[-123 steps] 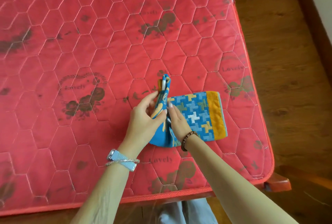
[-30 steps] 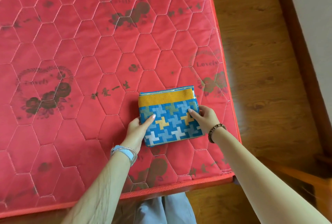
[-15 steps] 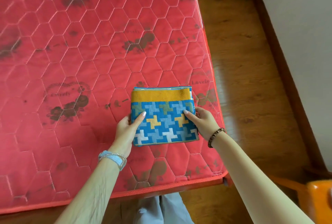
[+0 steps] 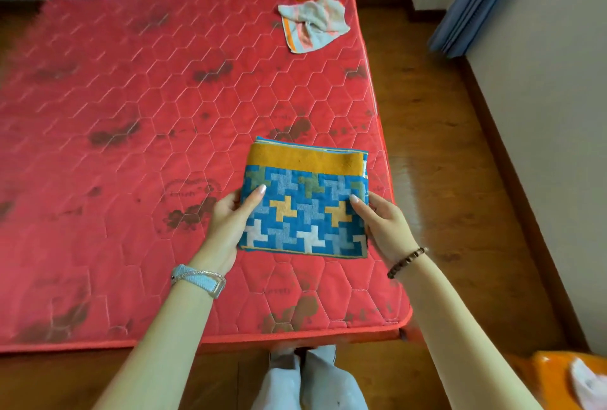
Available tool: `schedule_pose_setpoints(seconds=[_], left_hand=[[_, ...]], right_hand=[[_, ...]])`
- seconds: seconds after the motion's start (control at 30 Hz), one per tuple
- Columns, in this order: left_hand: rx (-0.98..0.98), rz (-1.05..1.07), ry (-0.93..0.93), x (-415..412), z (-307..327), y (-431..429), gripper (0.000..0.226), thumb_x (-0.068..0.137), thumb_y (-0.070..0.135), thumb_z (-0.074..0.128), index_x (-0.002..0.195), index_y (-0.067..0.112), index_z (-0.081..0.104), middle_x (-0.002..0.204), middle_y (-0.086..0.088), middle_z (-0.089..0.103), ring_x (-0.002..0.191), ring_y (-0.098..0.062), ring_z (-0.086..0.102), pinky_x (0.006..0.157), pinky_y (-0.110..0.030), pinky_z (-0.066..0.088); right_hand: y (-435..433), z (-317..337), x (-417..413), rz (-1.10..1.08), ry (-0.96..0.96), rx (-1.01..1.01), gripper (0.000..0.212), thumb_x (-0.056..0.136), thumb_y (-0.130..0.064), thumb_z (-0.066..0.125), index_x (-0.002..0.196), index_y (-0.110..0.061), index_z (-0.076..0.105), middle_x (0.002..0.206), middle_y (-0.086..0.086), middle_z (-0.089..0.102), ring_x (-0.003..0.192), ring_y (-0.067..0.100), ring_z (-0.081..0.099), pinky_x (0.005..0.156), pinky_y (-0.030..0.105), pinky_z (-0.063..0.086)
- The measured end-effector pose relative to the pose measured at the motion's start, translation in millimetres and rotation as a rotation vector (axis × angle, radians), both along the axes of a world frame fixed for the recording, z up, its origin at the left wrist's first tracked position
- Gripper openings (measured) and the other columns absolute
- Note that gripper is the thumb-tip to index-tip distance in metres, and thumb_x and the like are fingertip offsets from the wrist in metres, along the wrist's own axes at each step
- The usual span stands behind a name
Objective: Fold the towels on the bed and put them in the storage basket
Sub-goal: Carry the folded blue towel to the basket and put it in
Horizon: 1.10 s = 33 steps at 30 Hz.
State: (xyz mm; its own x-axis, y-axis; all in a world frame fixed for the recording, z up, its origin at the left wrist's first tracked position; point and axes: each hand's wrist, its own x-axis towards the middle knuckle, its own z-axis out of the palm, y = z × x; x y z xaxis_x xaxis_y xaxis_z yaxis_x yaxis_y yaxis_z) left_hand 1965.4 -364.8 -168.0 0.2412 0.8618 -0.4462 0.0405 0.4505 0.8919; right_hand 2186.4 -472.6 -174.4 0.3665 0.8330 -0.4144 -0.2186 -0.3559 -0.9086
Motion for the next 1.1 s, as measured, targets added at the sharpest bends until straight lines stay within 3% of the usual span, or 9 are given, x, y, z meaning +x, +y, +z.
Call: schedule_pose_setpoints(seconds=[0.23, 0.47, 0.63, 0.8, 0.9, 1.03, 1.1], left_hand=[[0.028, 0.027, 0.005, -26, 66, -9, 0.02, 0.09, 0.032, 0.069, 0.103, 0.017, 0.072, 0.101, -0.002, 0.078, 0.096, -0.021, 0.074, 0.082, -0.038, 0.058], [0.044, 0.119, -0.064, -54, 106, -22, 0.019, 0.093, 0.03, 0.065, 0.107, 0.019, 0.071, 0.105, -0.001, 0.077, 0.097, -0.017, 0.074, 0.081, -0.035, 0.057], [0.035, 0.227, -0.09, -89, 122, -37, 0.03, 0.094, 0.03, 0.065, 0.117, 0.011, 0.068, 0.111, -0.006, 0.076, 0.104, -0.022, 0.072, 0.088, -0.041, 0.057], [0.029, 0.331, -0.098, -131, 130, -58, 0.024, 0.095, 0.029, 0.063, 0.114, 0.016, 0.069, 0.107, -0.003, 0.077, 0.1, -0.02, 0.073, 0.079, -0.034, 0.06], [0.02, 0.388, -0.096, -161, 133, -73, 0.028, 0.095, 0.03, 0.063, 0.118, 0.015, 0.067, 0.111, -0.005, 0.076, 0.103, -0.022, 0.072, 0.087, -0.041, 0.058], [0.028, 0.44, -0.094, -206, 141, -97, 0.025, 0.095, 0.03, 0.062, 0.116, 0.017, 0.068, 0.108, -0.002, 0.077, 0.1, -0.018, 0.073, 0.079, -0.033, 0.061], [0.027, 0.471, -0.084, -232, 145, -108, 0.027, 0.095, 0.032, 0.062, 0.117, 0.018, 0.068, 0.109, -0.002, 0.076, 0.102, -0.019, 0.073, 0.082, -0.038, 0.059]], right_hand=[[-4, 75, -20, 0.022, 0.077, 0.04, 0.024, 0.096, -0.02, 0.056, 0.113, -0.006, 0.066, 0.112, 0.016, 0.071, 0.102, 0.029, 0.069, 0.086, 0.046, 0.057], [15, 132, -40, 0.127, 0.238, 0.057, 0.023, 0.097, -0.018, 0.054, 0.11, -0.004, 0.066, 0.109, 0.016, 0.072, 0.097, 0.028, 0.071, 0.082, 0.043, 0.059], [32, 149, -66, 0.248, 0.251, 0.025, 0.023, 0.097, -0.018, 0.054, 0.108, -0.003, 0.066, 0.108, 0.017, 0.072, 0.093, 0.026, 0.071, 0.079, 0.04, 0.06], [42, 155, -106, 0.353, 0.259, -0.015, 0.023, 0.097, -0.019, 0.052, 0.106, -0.002, 0.066, 0.105, 0.016, 0.073, 0.091, 0.025, 0.071, 0.079, 0.039, 0.06], [45, 156, -138, 0.401, 0.246, -0.047, 0.027, 0.098, -0.022, 0.051, 0.107, -0.001, 0.065, 0.106, 0.018, 0.072, 0.09, 0.026, 0.072, 0.079, 0.039, 0.061], [43, 160, -184, 0.467, 0.256, -0.073, 0.028, 0.099, -0.023, 0.049, 0.106, 0.0, 0.064, 0.105, 0.019, 0.072, 0.087, 0.025, 0.072, 0.078, 0.038, 0.061], [40, 162, -211, 0.511, 0.259, -0.08, 0.029, 0.099, -0.023, 0.05, 0.107, 0.001, 0.063, 0.107, 0.019, 0.072, 0.089, 0.026, 0.072, 0.079, 0.039, 0.06]])
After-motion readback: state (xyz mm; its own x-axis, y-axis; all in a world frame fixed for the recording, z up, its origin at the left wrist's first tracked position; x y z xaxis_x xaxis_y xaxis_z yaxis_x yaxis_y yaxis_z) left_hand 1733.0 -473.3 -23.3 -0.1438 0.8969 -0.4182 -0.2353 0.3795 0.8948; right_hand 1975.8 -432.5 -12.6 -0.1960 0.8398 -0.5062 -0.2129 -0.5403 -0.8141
